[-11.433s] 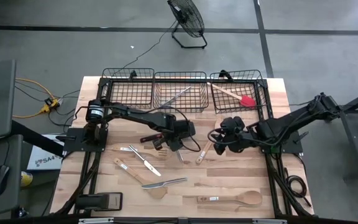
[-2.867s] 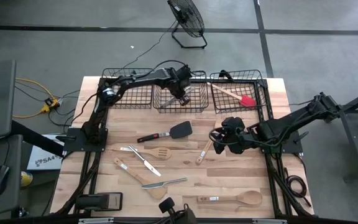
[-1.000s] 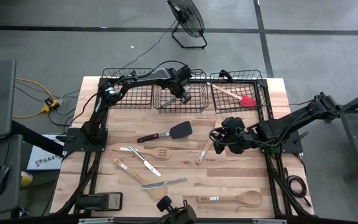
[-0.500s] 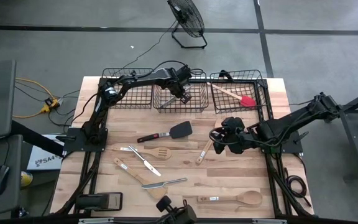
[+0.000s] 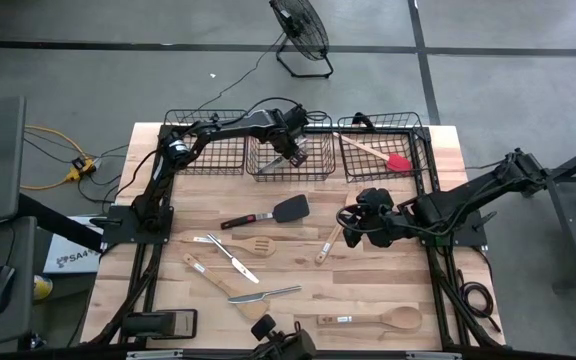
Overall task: Pick & Place Kitchen Items
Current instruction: Put the silver table knife into the middle mesh basket, then put the brown serving spoon into the left mesh basket
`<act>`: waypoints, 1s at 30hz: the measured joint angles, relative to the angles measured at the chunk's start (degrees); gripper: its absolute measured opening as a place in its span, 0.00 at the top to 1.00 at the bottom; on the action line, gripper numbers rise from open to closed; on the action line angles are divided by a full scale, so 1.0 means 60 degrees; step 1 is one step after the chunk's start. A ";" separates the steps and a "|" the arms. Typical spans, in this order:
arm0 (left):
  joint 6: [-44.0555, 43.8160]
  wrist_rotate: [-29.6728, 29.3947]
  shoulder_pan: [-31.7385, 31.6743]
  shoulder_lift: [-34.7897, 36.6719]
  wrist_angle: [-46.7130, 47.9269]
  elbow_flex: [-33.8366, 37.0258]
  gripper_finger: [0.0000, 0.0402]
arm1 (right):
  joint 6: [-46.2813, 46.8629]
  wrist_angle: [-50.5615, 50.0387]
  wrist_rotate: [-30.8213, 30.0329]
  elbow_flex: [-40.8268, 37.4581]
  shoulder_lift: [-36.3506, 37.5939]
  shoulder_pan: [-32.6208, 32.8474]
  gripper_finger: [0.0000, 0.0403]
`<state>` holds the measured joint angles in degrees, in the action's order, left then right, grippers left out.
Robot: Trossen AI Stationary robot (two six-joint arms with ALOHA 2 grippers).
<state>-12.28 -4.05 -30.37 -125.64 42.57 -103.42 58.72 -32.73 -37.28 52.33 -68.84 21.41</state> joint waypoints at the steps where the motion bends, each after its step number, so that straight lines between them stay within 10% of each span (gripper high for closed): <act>1: 0.0028 0.0000 0.0000 0.0000 -0.0004 0.0000 0.81 | 0.0000 0.0000 0.0000 -0.0003 0.0000 -0.0004 0.66; 30: 0.3543 0.1039 0.0222 0.2101 0.0781 0.0007 1.00 | 0.0070 -0.0040 0.0047 -0.0003 0.0000 0.0000 0.66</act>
<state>8.97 2.18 -29.04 -113.04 47.25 -103.37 59.14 -32.97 -36.99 52.32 -68.84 21.41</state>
